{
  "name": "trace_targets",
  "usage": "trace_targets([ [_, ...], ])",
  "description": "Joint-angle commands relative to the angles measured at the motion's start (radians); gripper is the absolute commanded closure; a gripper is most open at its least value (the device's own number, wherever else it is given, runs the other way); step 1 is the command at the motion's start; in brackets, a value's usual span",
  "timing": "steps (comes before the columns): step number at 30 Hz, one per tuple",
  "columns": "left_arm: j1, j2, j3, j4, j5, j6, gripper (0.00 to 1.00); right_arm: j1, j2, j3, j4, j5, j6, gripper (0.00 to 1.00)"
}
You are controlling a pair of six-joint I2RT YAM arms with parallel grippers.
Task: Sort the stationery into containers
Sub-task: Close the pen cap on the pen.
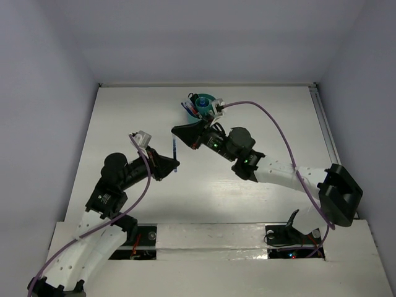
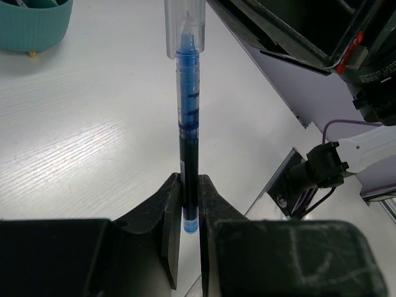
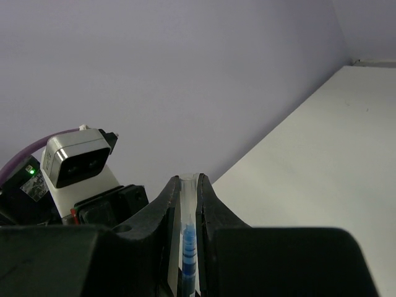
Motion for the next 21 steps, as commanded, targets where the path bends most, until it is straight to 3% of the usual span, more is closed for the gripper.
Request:
trace_targets([
  [1,0.007,0.009,0.071,0.117,-0.034,0.018,1.00,0.011,-0.019,-0.036,-0.101,-0.084,0.017,1.00],
  [11,0.007,0.021,0.101,0.134,-0.016,0.026,1.00,0.011,-0.016,-0.031,-0.193,-0.096,0.008,1.00],
  [21,0.007,0.032,0.136,0.152,-0.045,-0.017,1.00,0.021,-0.077,-0.153,-0.086,-0.090,-0.003,1.00],
])
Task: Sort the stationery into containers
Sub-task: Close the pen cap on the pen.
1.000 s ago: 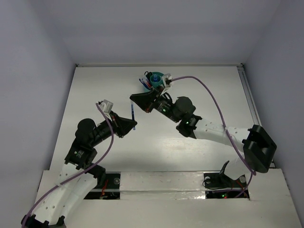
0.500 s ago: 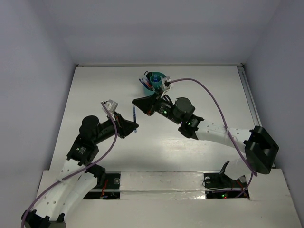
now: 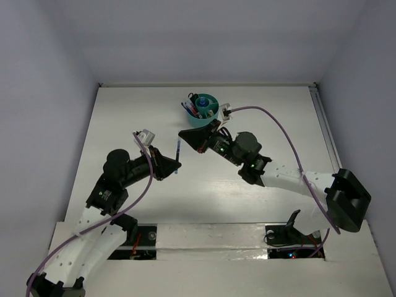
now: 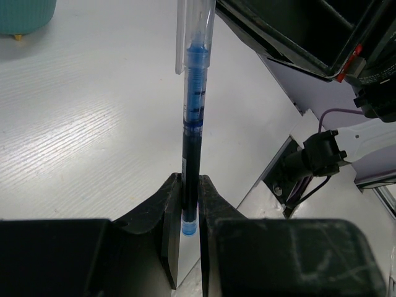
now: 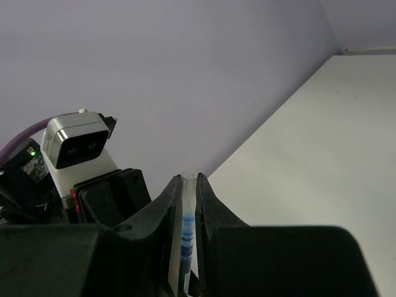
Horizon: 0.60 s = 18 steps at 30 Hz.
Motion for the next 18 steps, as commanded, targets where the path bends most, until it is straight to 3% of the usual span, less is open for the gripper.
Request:
trace_targets([
  [1,0.015,0.003,0.109,0.202,-0.074,-0.033,1.00,0.041,-0.004,-0.055,-0.068,-0.111,-0.030,1.00],
  [8,0.015,0.052,0.162,0.230,-0.054,-0.033,1.00,0.073,0.008,-0.089,-0.145,-0.144,-0.048,1.00],
  [18,0.015,0.078,0.244,0.196,-0.048,0.015,1.00,0.112,0.059,-0.233,-0.034,-0.226,0.049,1.00],
])
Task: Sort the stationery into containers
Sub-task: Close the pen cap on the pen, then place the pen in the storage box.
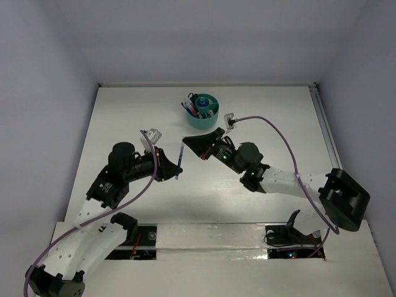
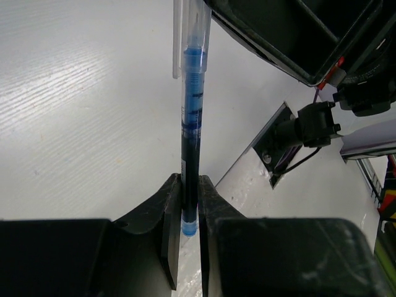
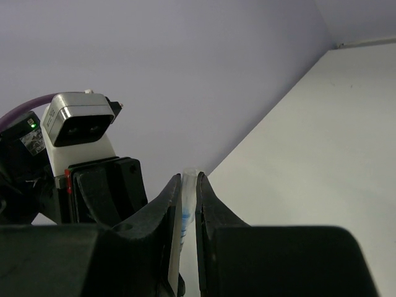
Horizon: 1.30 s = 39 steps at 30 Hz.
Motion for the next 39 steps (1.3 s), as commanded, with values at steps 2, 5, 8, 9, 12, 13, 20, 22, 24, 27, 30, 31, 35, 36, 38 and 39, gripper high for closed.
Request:
trace_targets([
  [2,0.023,-0.014,0.140,0.376,-0.095,-0.003,1.00,0.098,0.053,-0.068,-0.217,-0.288,0.009,1.00],
  [5,0.023,-0.012,0.151,0.377,-0.097,-0.004,1.00,0.098,0.058,-0.042,-0.246,-0.317,0.008,1.00],
  [8,0.023,-0.006,0.165,0.393,-0.097,-0.009,1.00,0.124,0.073,-0.027,-0.260,-0.323,0.006,1.00],
  [9,0.023,0.002,0.168,0.403,-0.095,-0.009,1.00,0.142,0.087,-0.024,-0.263,-0.322,0.008,1.00],
  [12,0.023,0.025,0.182,0.400,-0.101,0.005,1.00,0.187,0.115,-0.027,-0.265,-0.300,0.015,1.00],
  [13,0.023,0.029,0.194,0.395,-0.104,0.011,1.00,0.210,0.134,-0.036,-0.259,-0.299,0.021,1.00],
  [20,0.023,0.039,0.225,0.369,-0.135,0.046,1.00,0.219,0.129,-0.107,-0.157,-0.285,0.078,1.00],
  [22,0.023,0.031,0.214,0.367,-0.133,0.043,1.00,0.219,0.095,-0.105,-0.194,-0.233,0.057,1.00],
  [24,0.023,0.013,0.199,0.361,-0.138,0.042,1.00,0.210,0.023,-0.110,-0.242,-0.184,0.034,1.00],
  [27,0.023,-0.020,0.159,0.349,-0.138,0.039,1.00,0.181,-0.069,-0.122,-0.309,-0.126,0.020,1.00],
  [30,0.023,-0.027,0.139,0.337,-0.127,0.043,1.00,0.169,-0.134,-0.131,-0.358,-0.096,-0.009,0.95],
  [31,0.023,-0.029,0.125,0.332,-0.114,0.045,1.00,0.158,-0.172,-0.125,-0.380,-0.093,-0.026,0.87],
  [35,0.023,-0.023,0.104,0.282,-0.048,0.081,1.00,0.098,-0.253,-0.070,-0.525,-0.069,-0.110,0.74],
  [36,0.023,-0.023,0.099,0.272,-0.037,0.094,1.00,0.086,-0.272,-0.059,-0.568,-0.078,-0.144,0.73],
  [38,0.023,-0.029,0.088,0.239,-0.015,0.108,1.00,0.026,-0.321,-0.021,-0.607,-0.117,-0.176,0.65],
  [39,0.023,-0.040,0.085,0.225,0.003,0.126,1.00,0.003,-0.329,-0.004,-0.649,-0.153,-0.208,0.64],
])
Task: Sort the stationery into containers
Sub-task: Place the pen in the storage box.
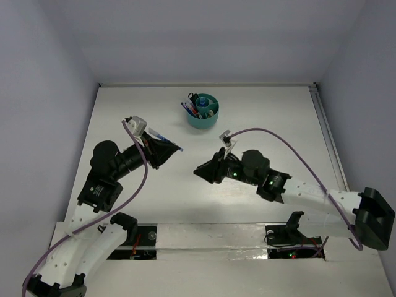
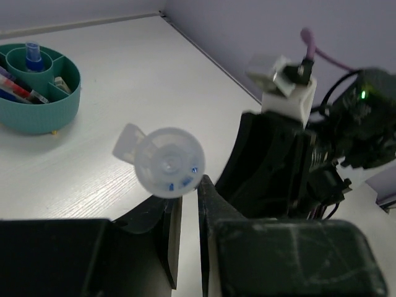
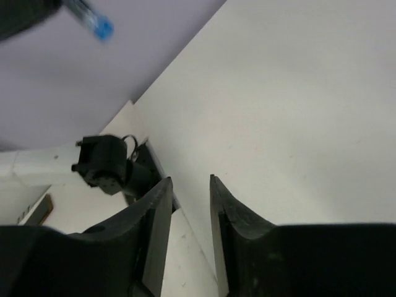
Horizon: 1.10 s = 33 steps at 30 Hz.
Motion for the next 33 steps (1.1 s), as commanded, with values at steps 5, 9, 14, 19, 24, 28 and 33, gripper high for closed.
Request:
trace_targets([
  [5,0.005,-0.018,-0.040,-0.063,0.205,0.103,1.00,-0.189,-0.063,0.201,-0.194,-0.343,-0.188,0.51],
  [9,-0.006,-0.032,-0.087,-0.012,0.349,0.079,1.00,-0.200,-0.005,0.342,-0.254,-0.452,-0.247,0.44],
  [14,-0.035,-0.038,-0.087,0.014,0.384,0.074,1.00,-0.200,0.121,0.508,-0.268,-0.538,-0.271,0.42],
  [19,-0.035,-0.001,-0.081,-0.003,0.348,0.086,1.00,-0.190,0.190,0.577,-0.271,-0.624,-0.261,0.38],
  [24,-0.044,0.031,-0.093,0.020,0.326,0.085,1.00,-0.154,0.222,0.597,-0.285,-0.631,-0.279,0.37],
  [28,-0.045,0.046,-0.093,0.034,0.323,0.085,1.00,-0.131,0.256,0.612,-0.288,-0.629,-0.279,0.40],
  [33,-0.054,0.052,-0.098,0.040,0.320,0.086,1.00,-0.120,0.293,0.621,-0.251,-0.638,-0.256,0.53],
])
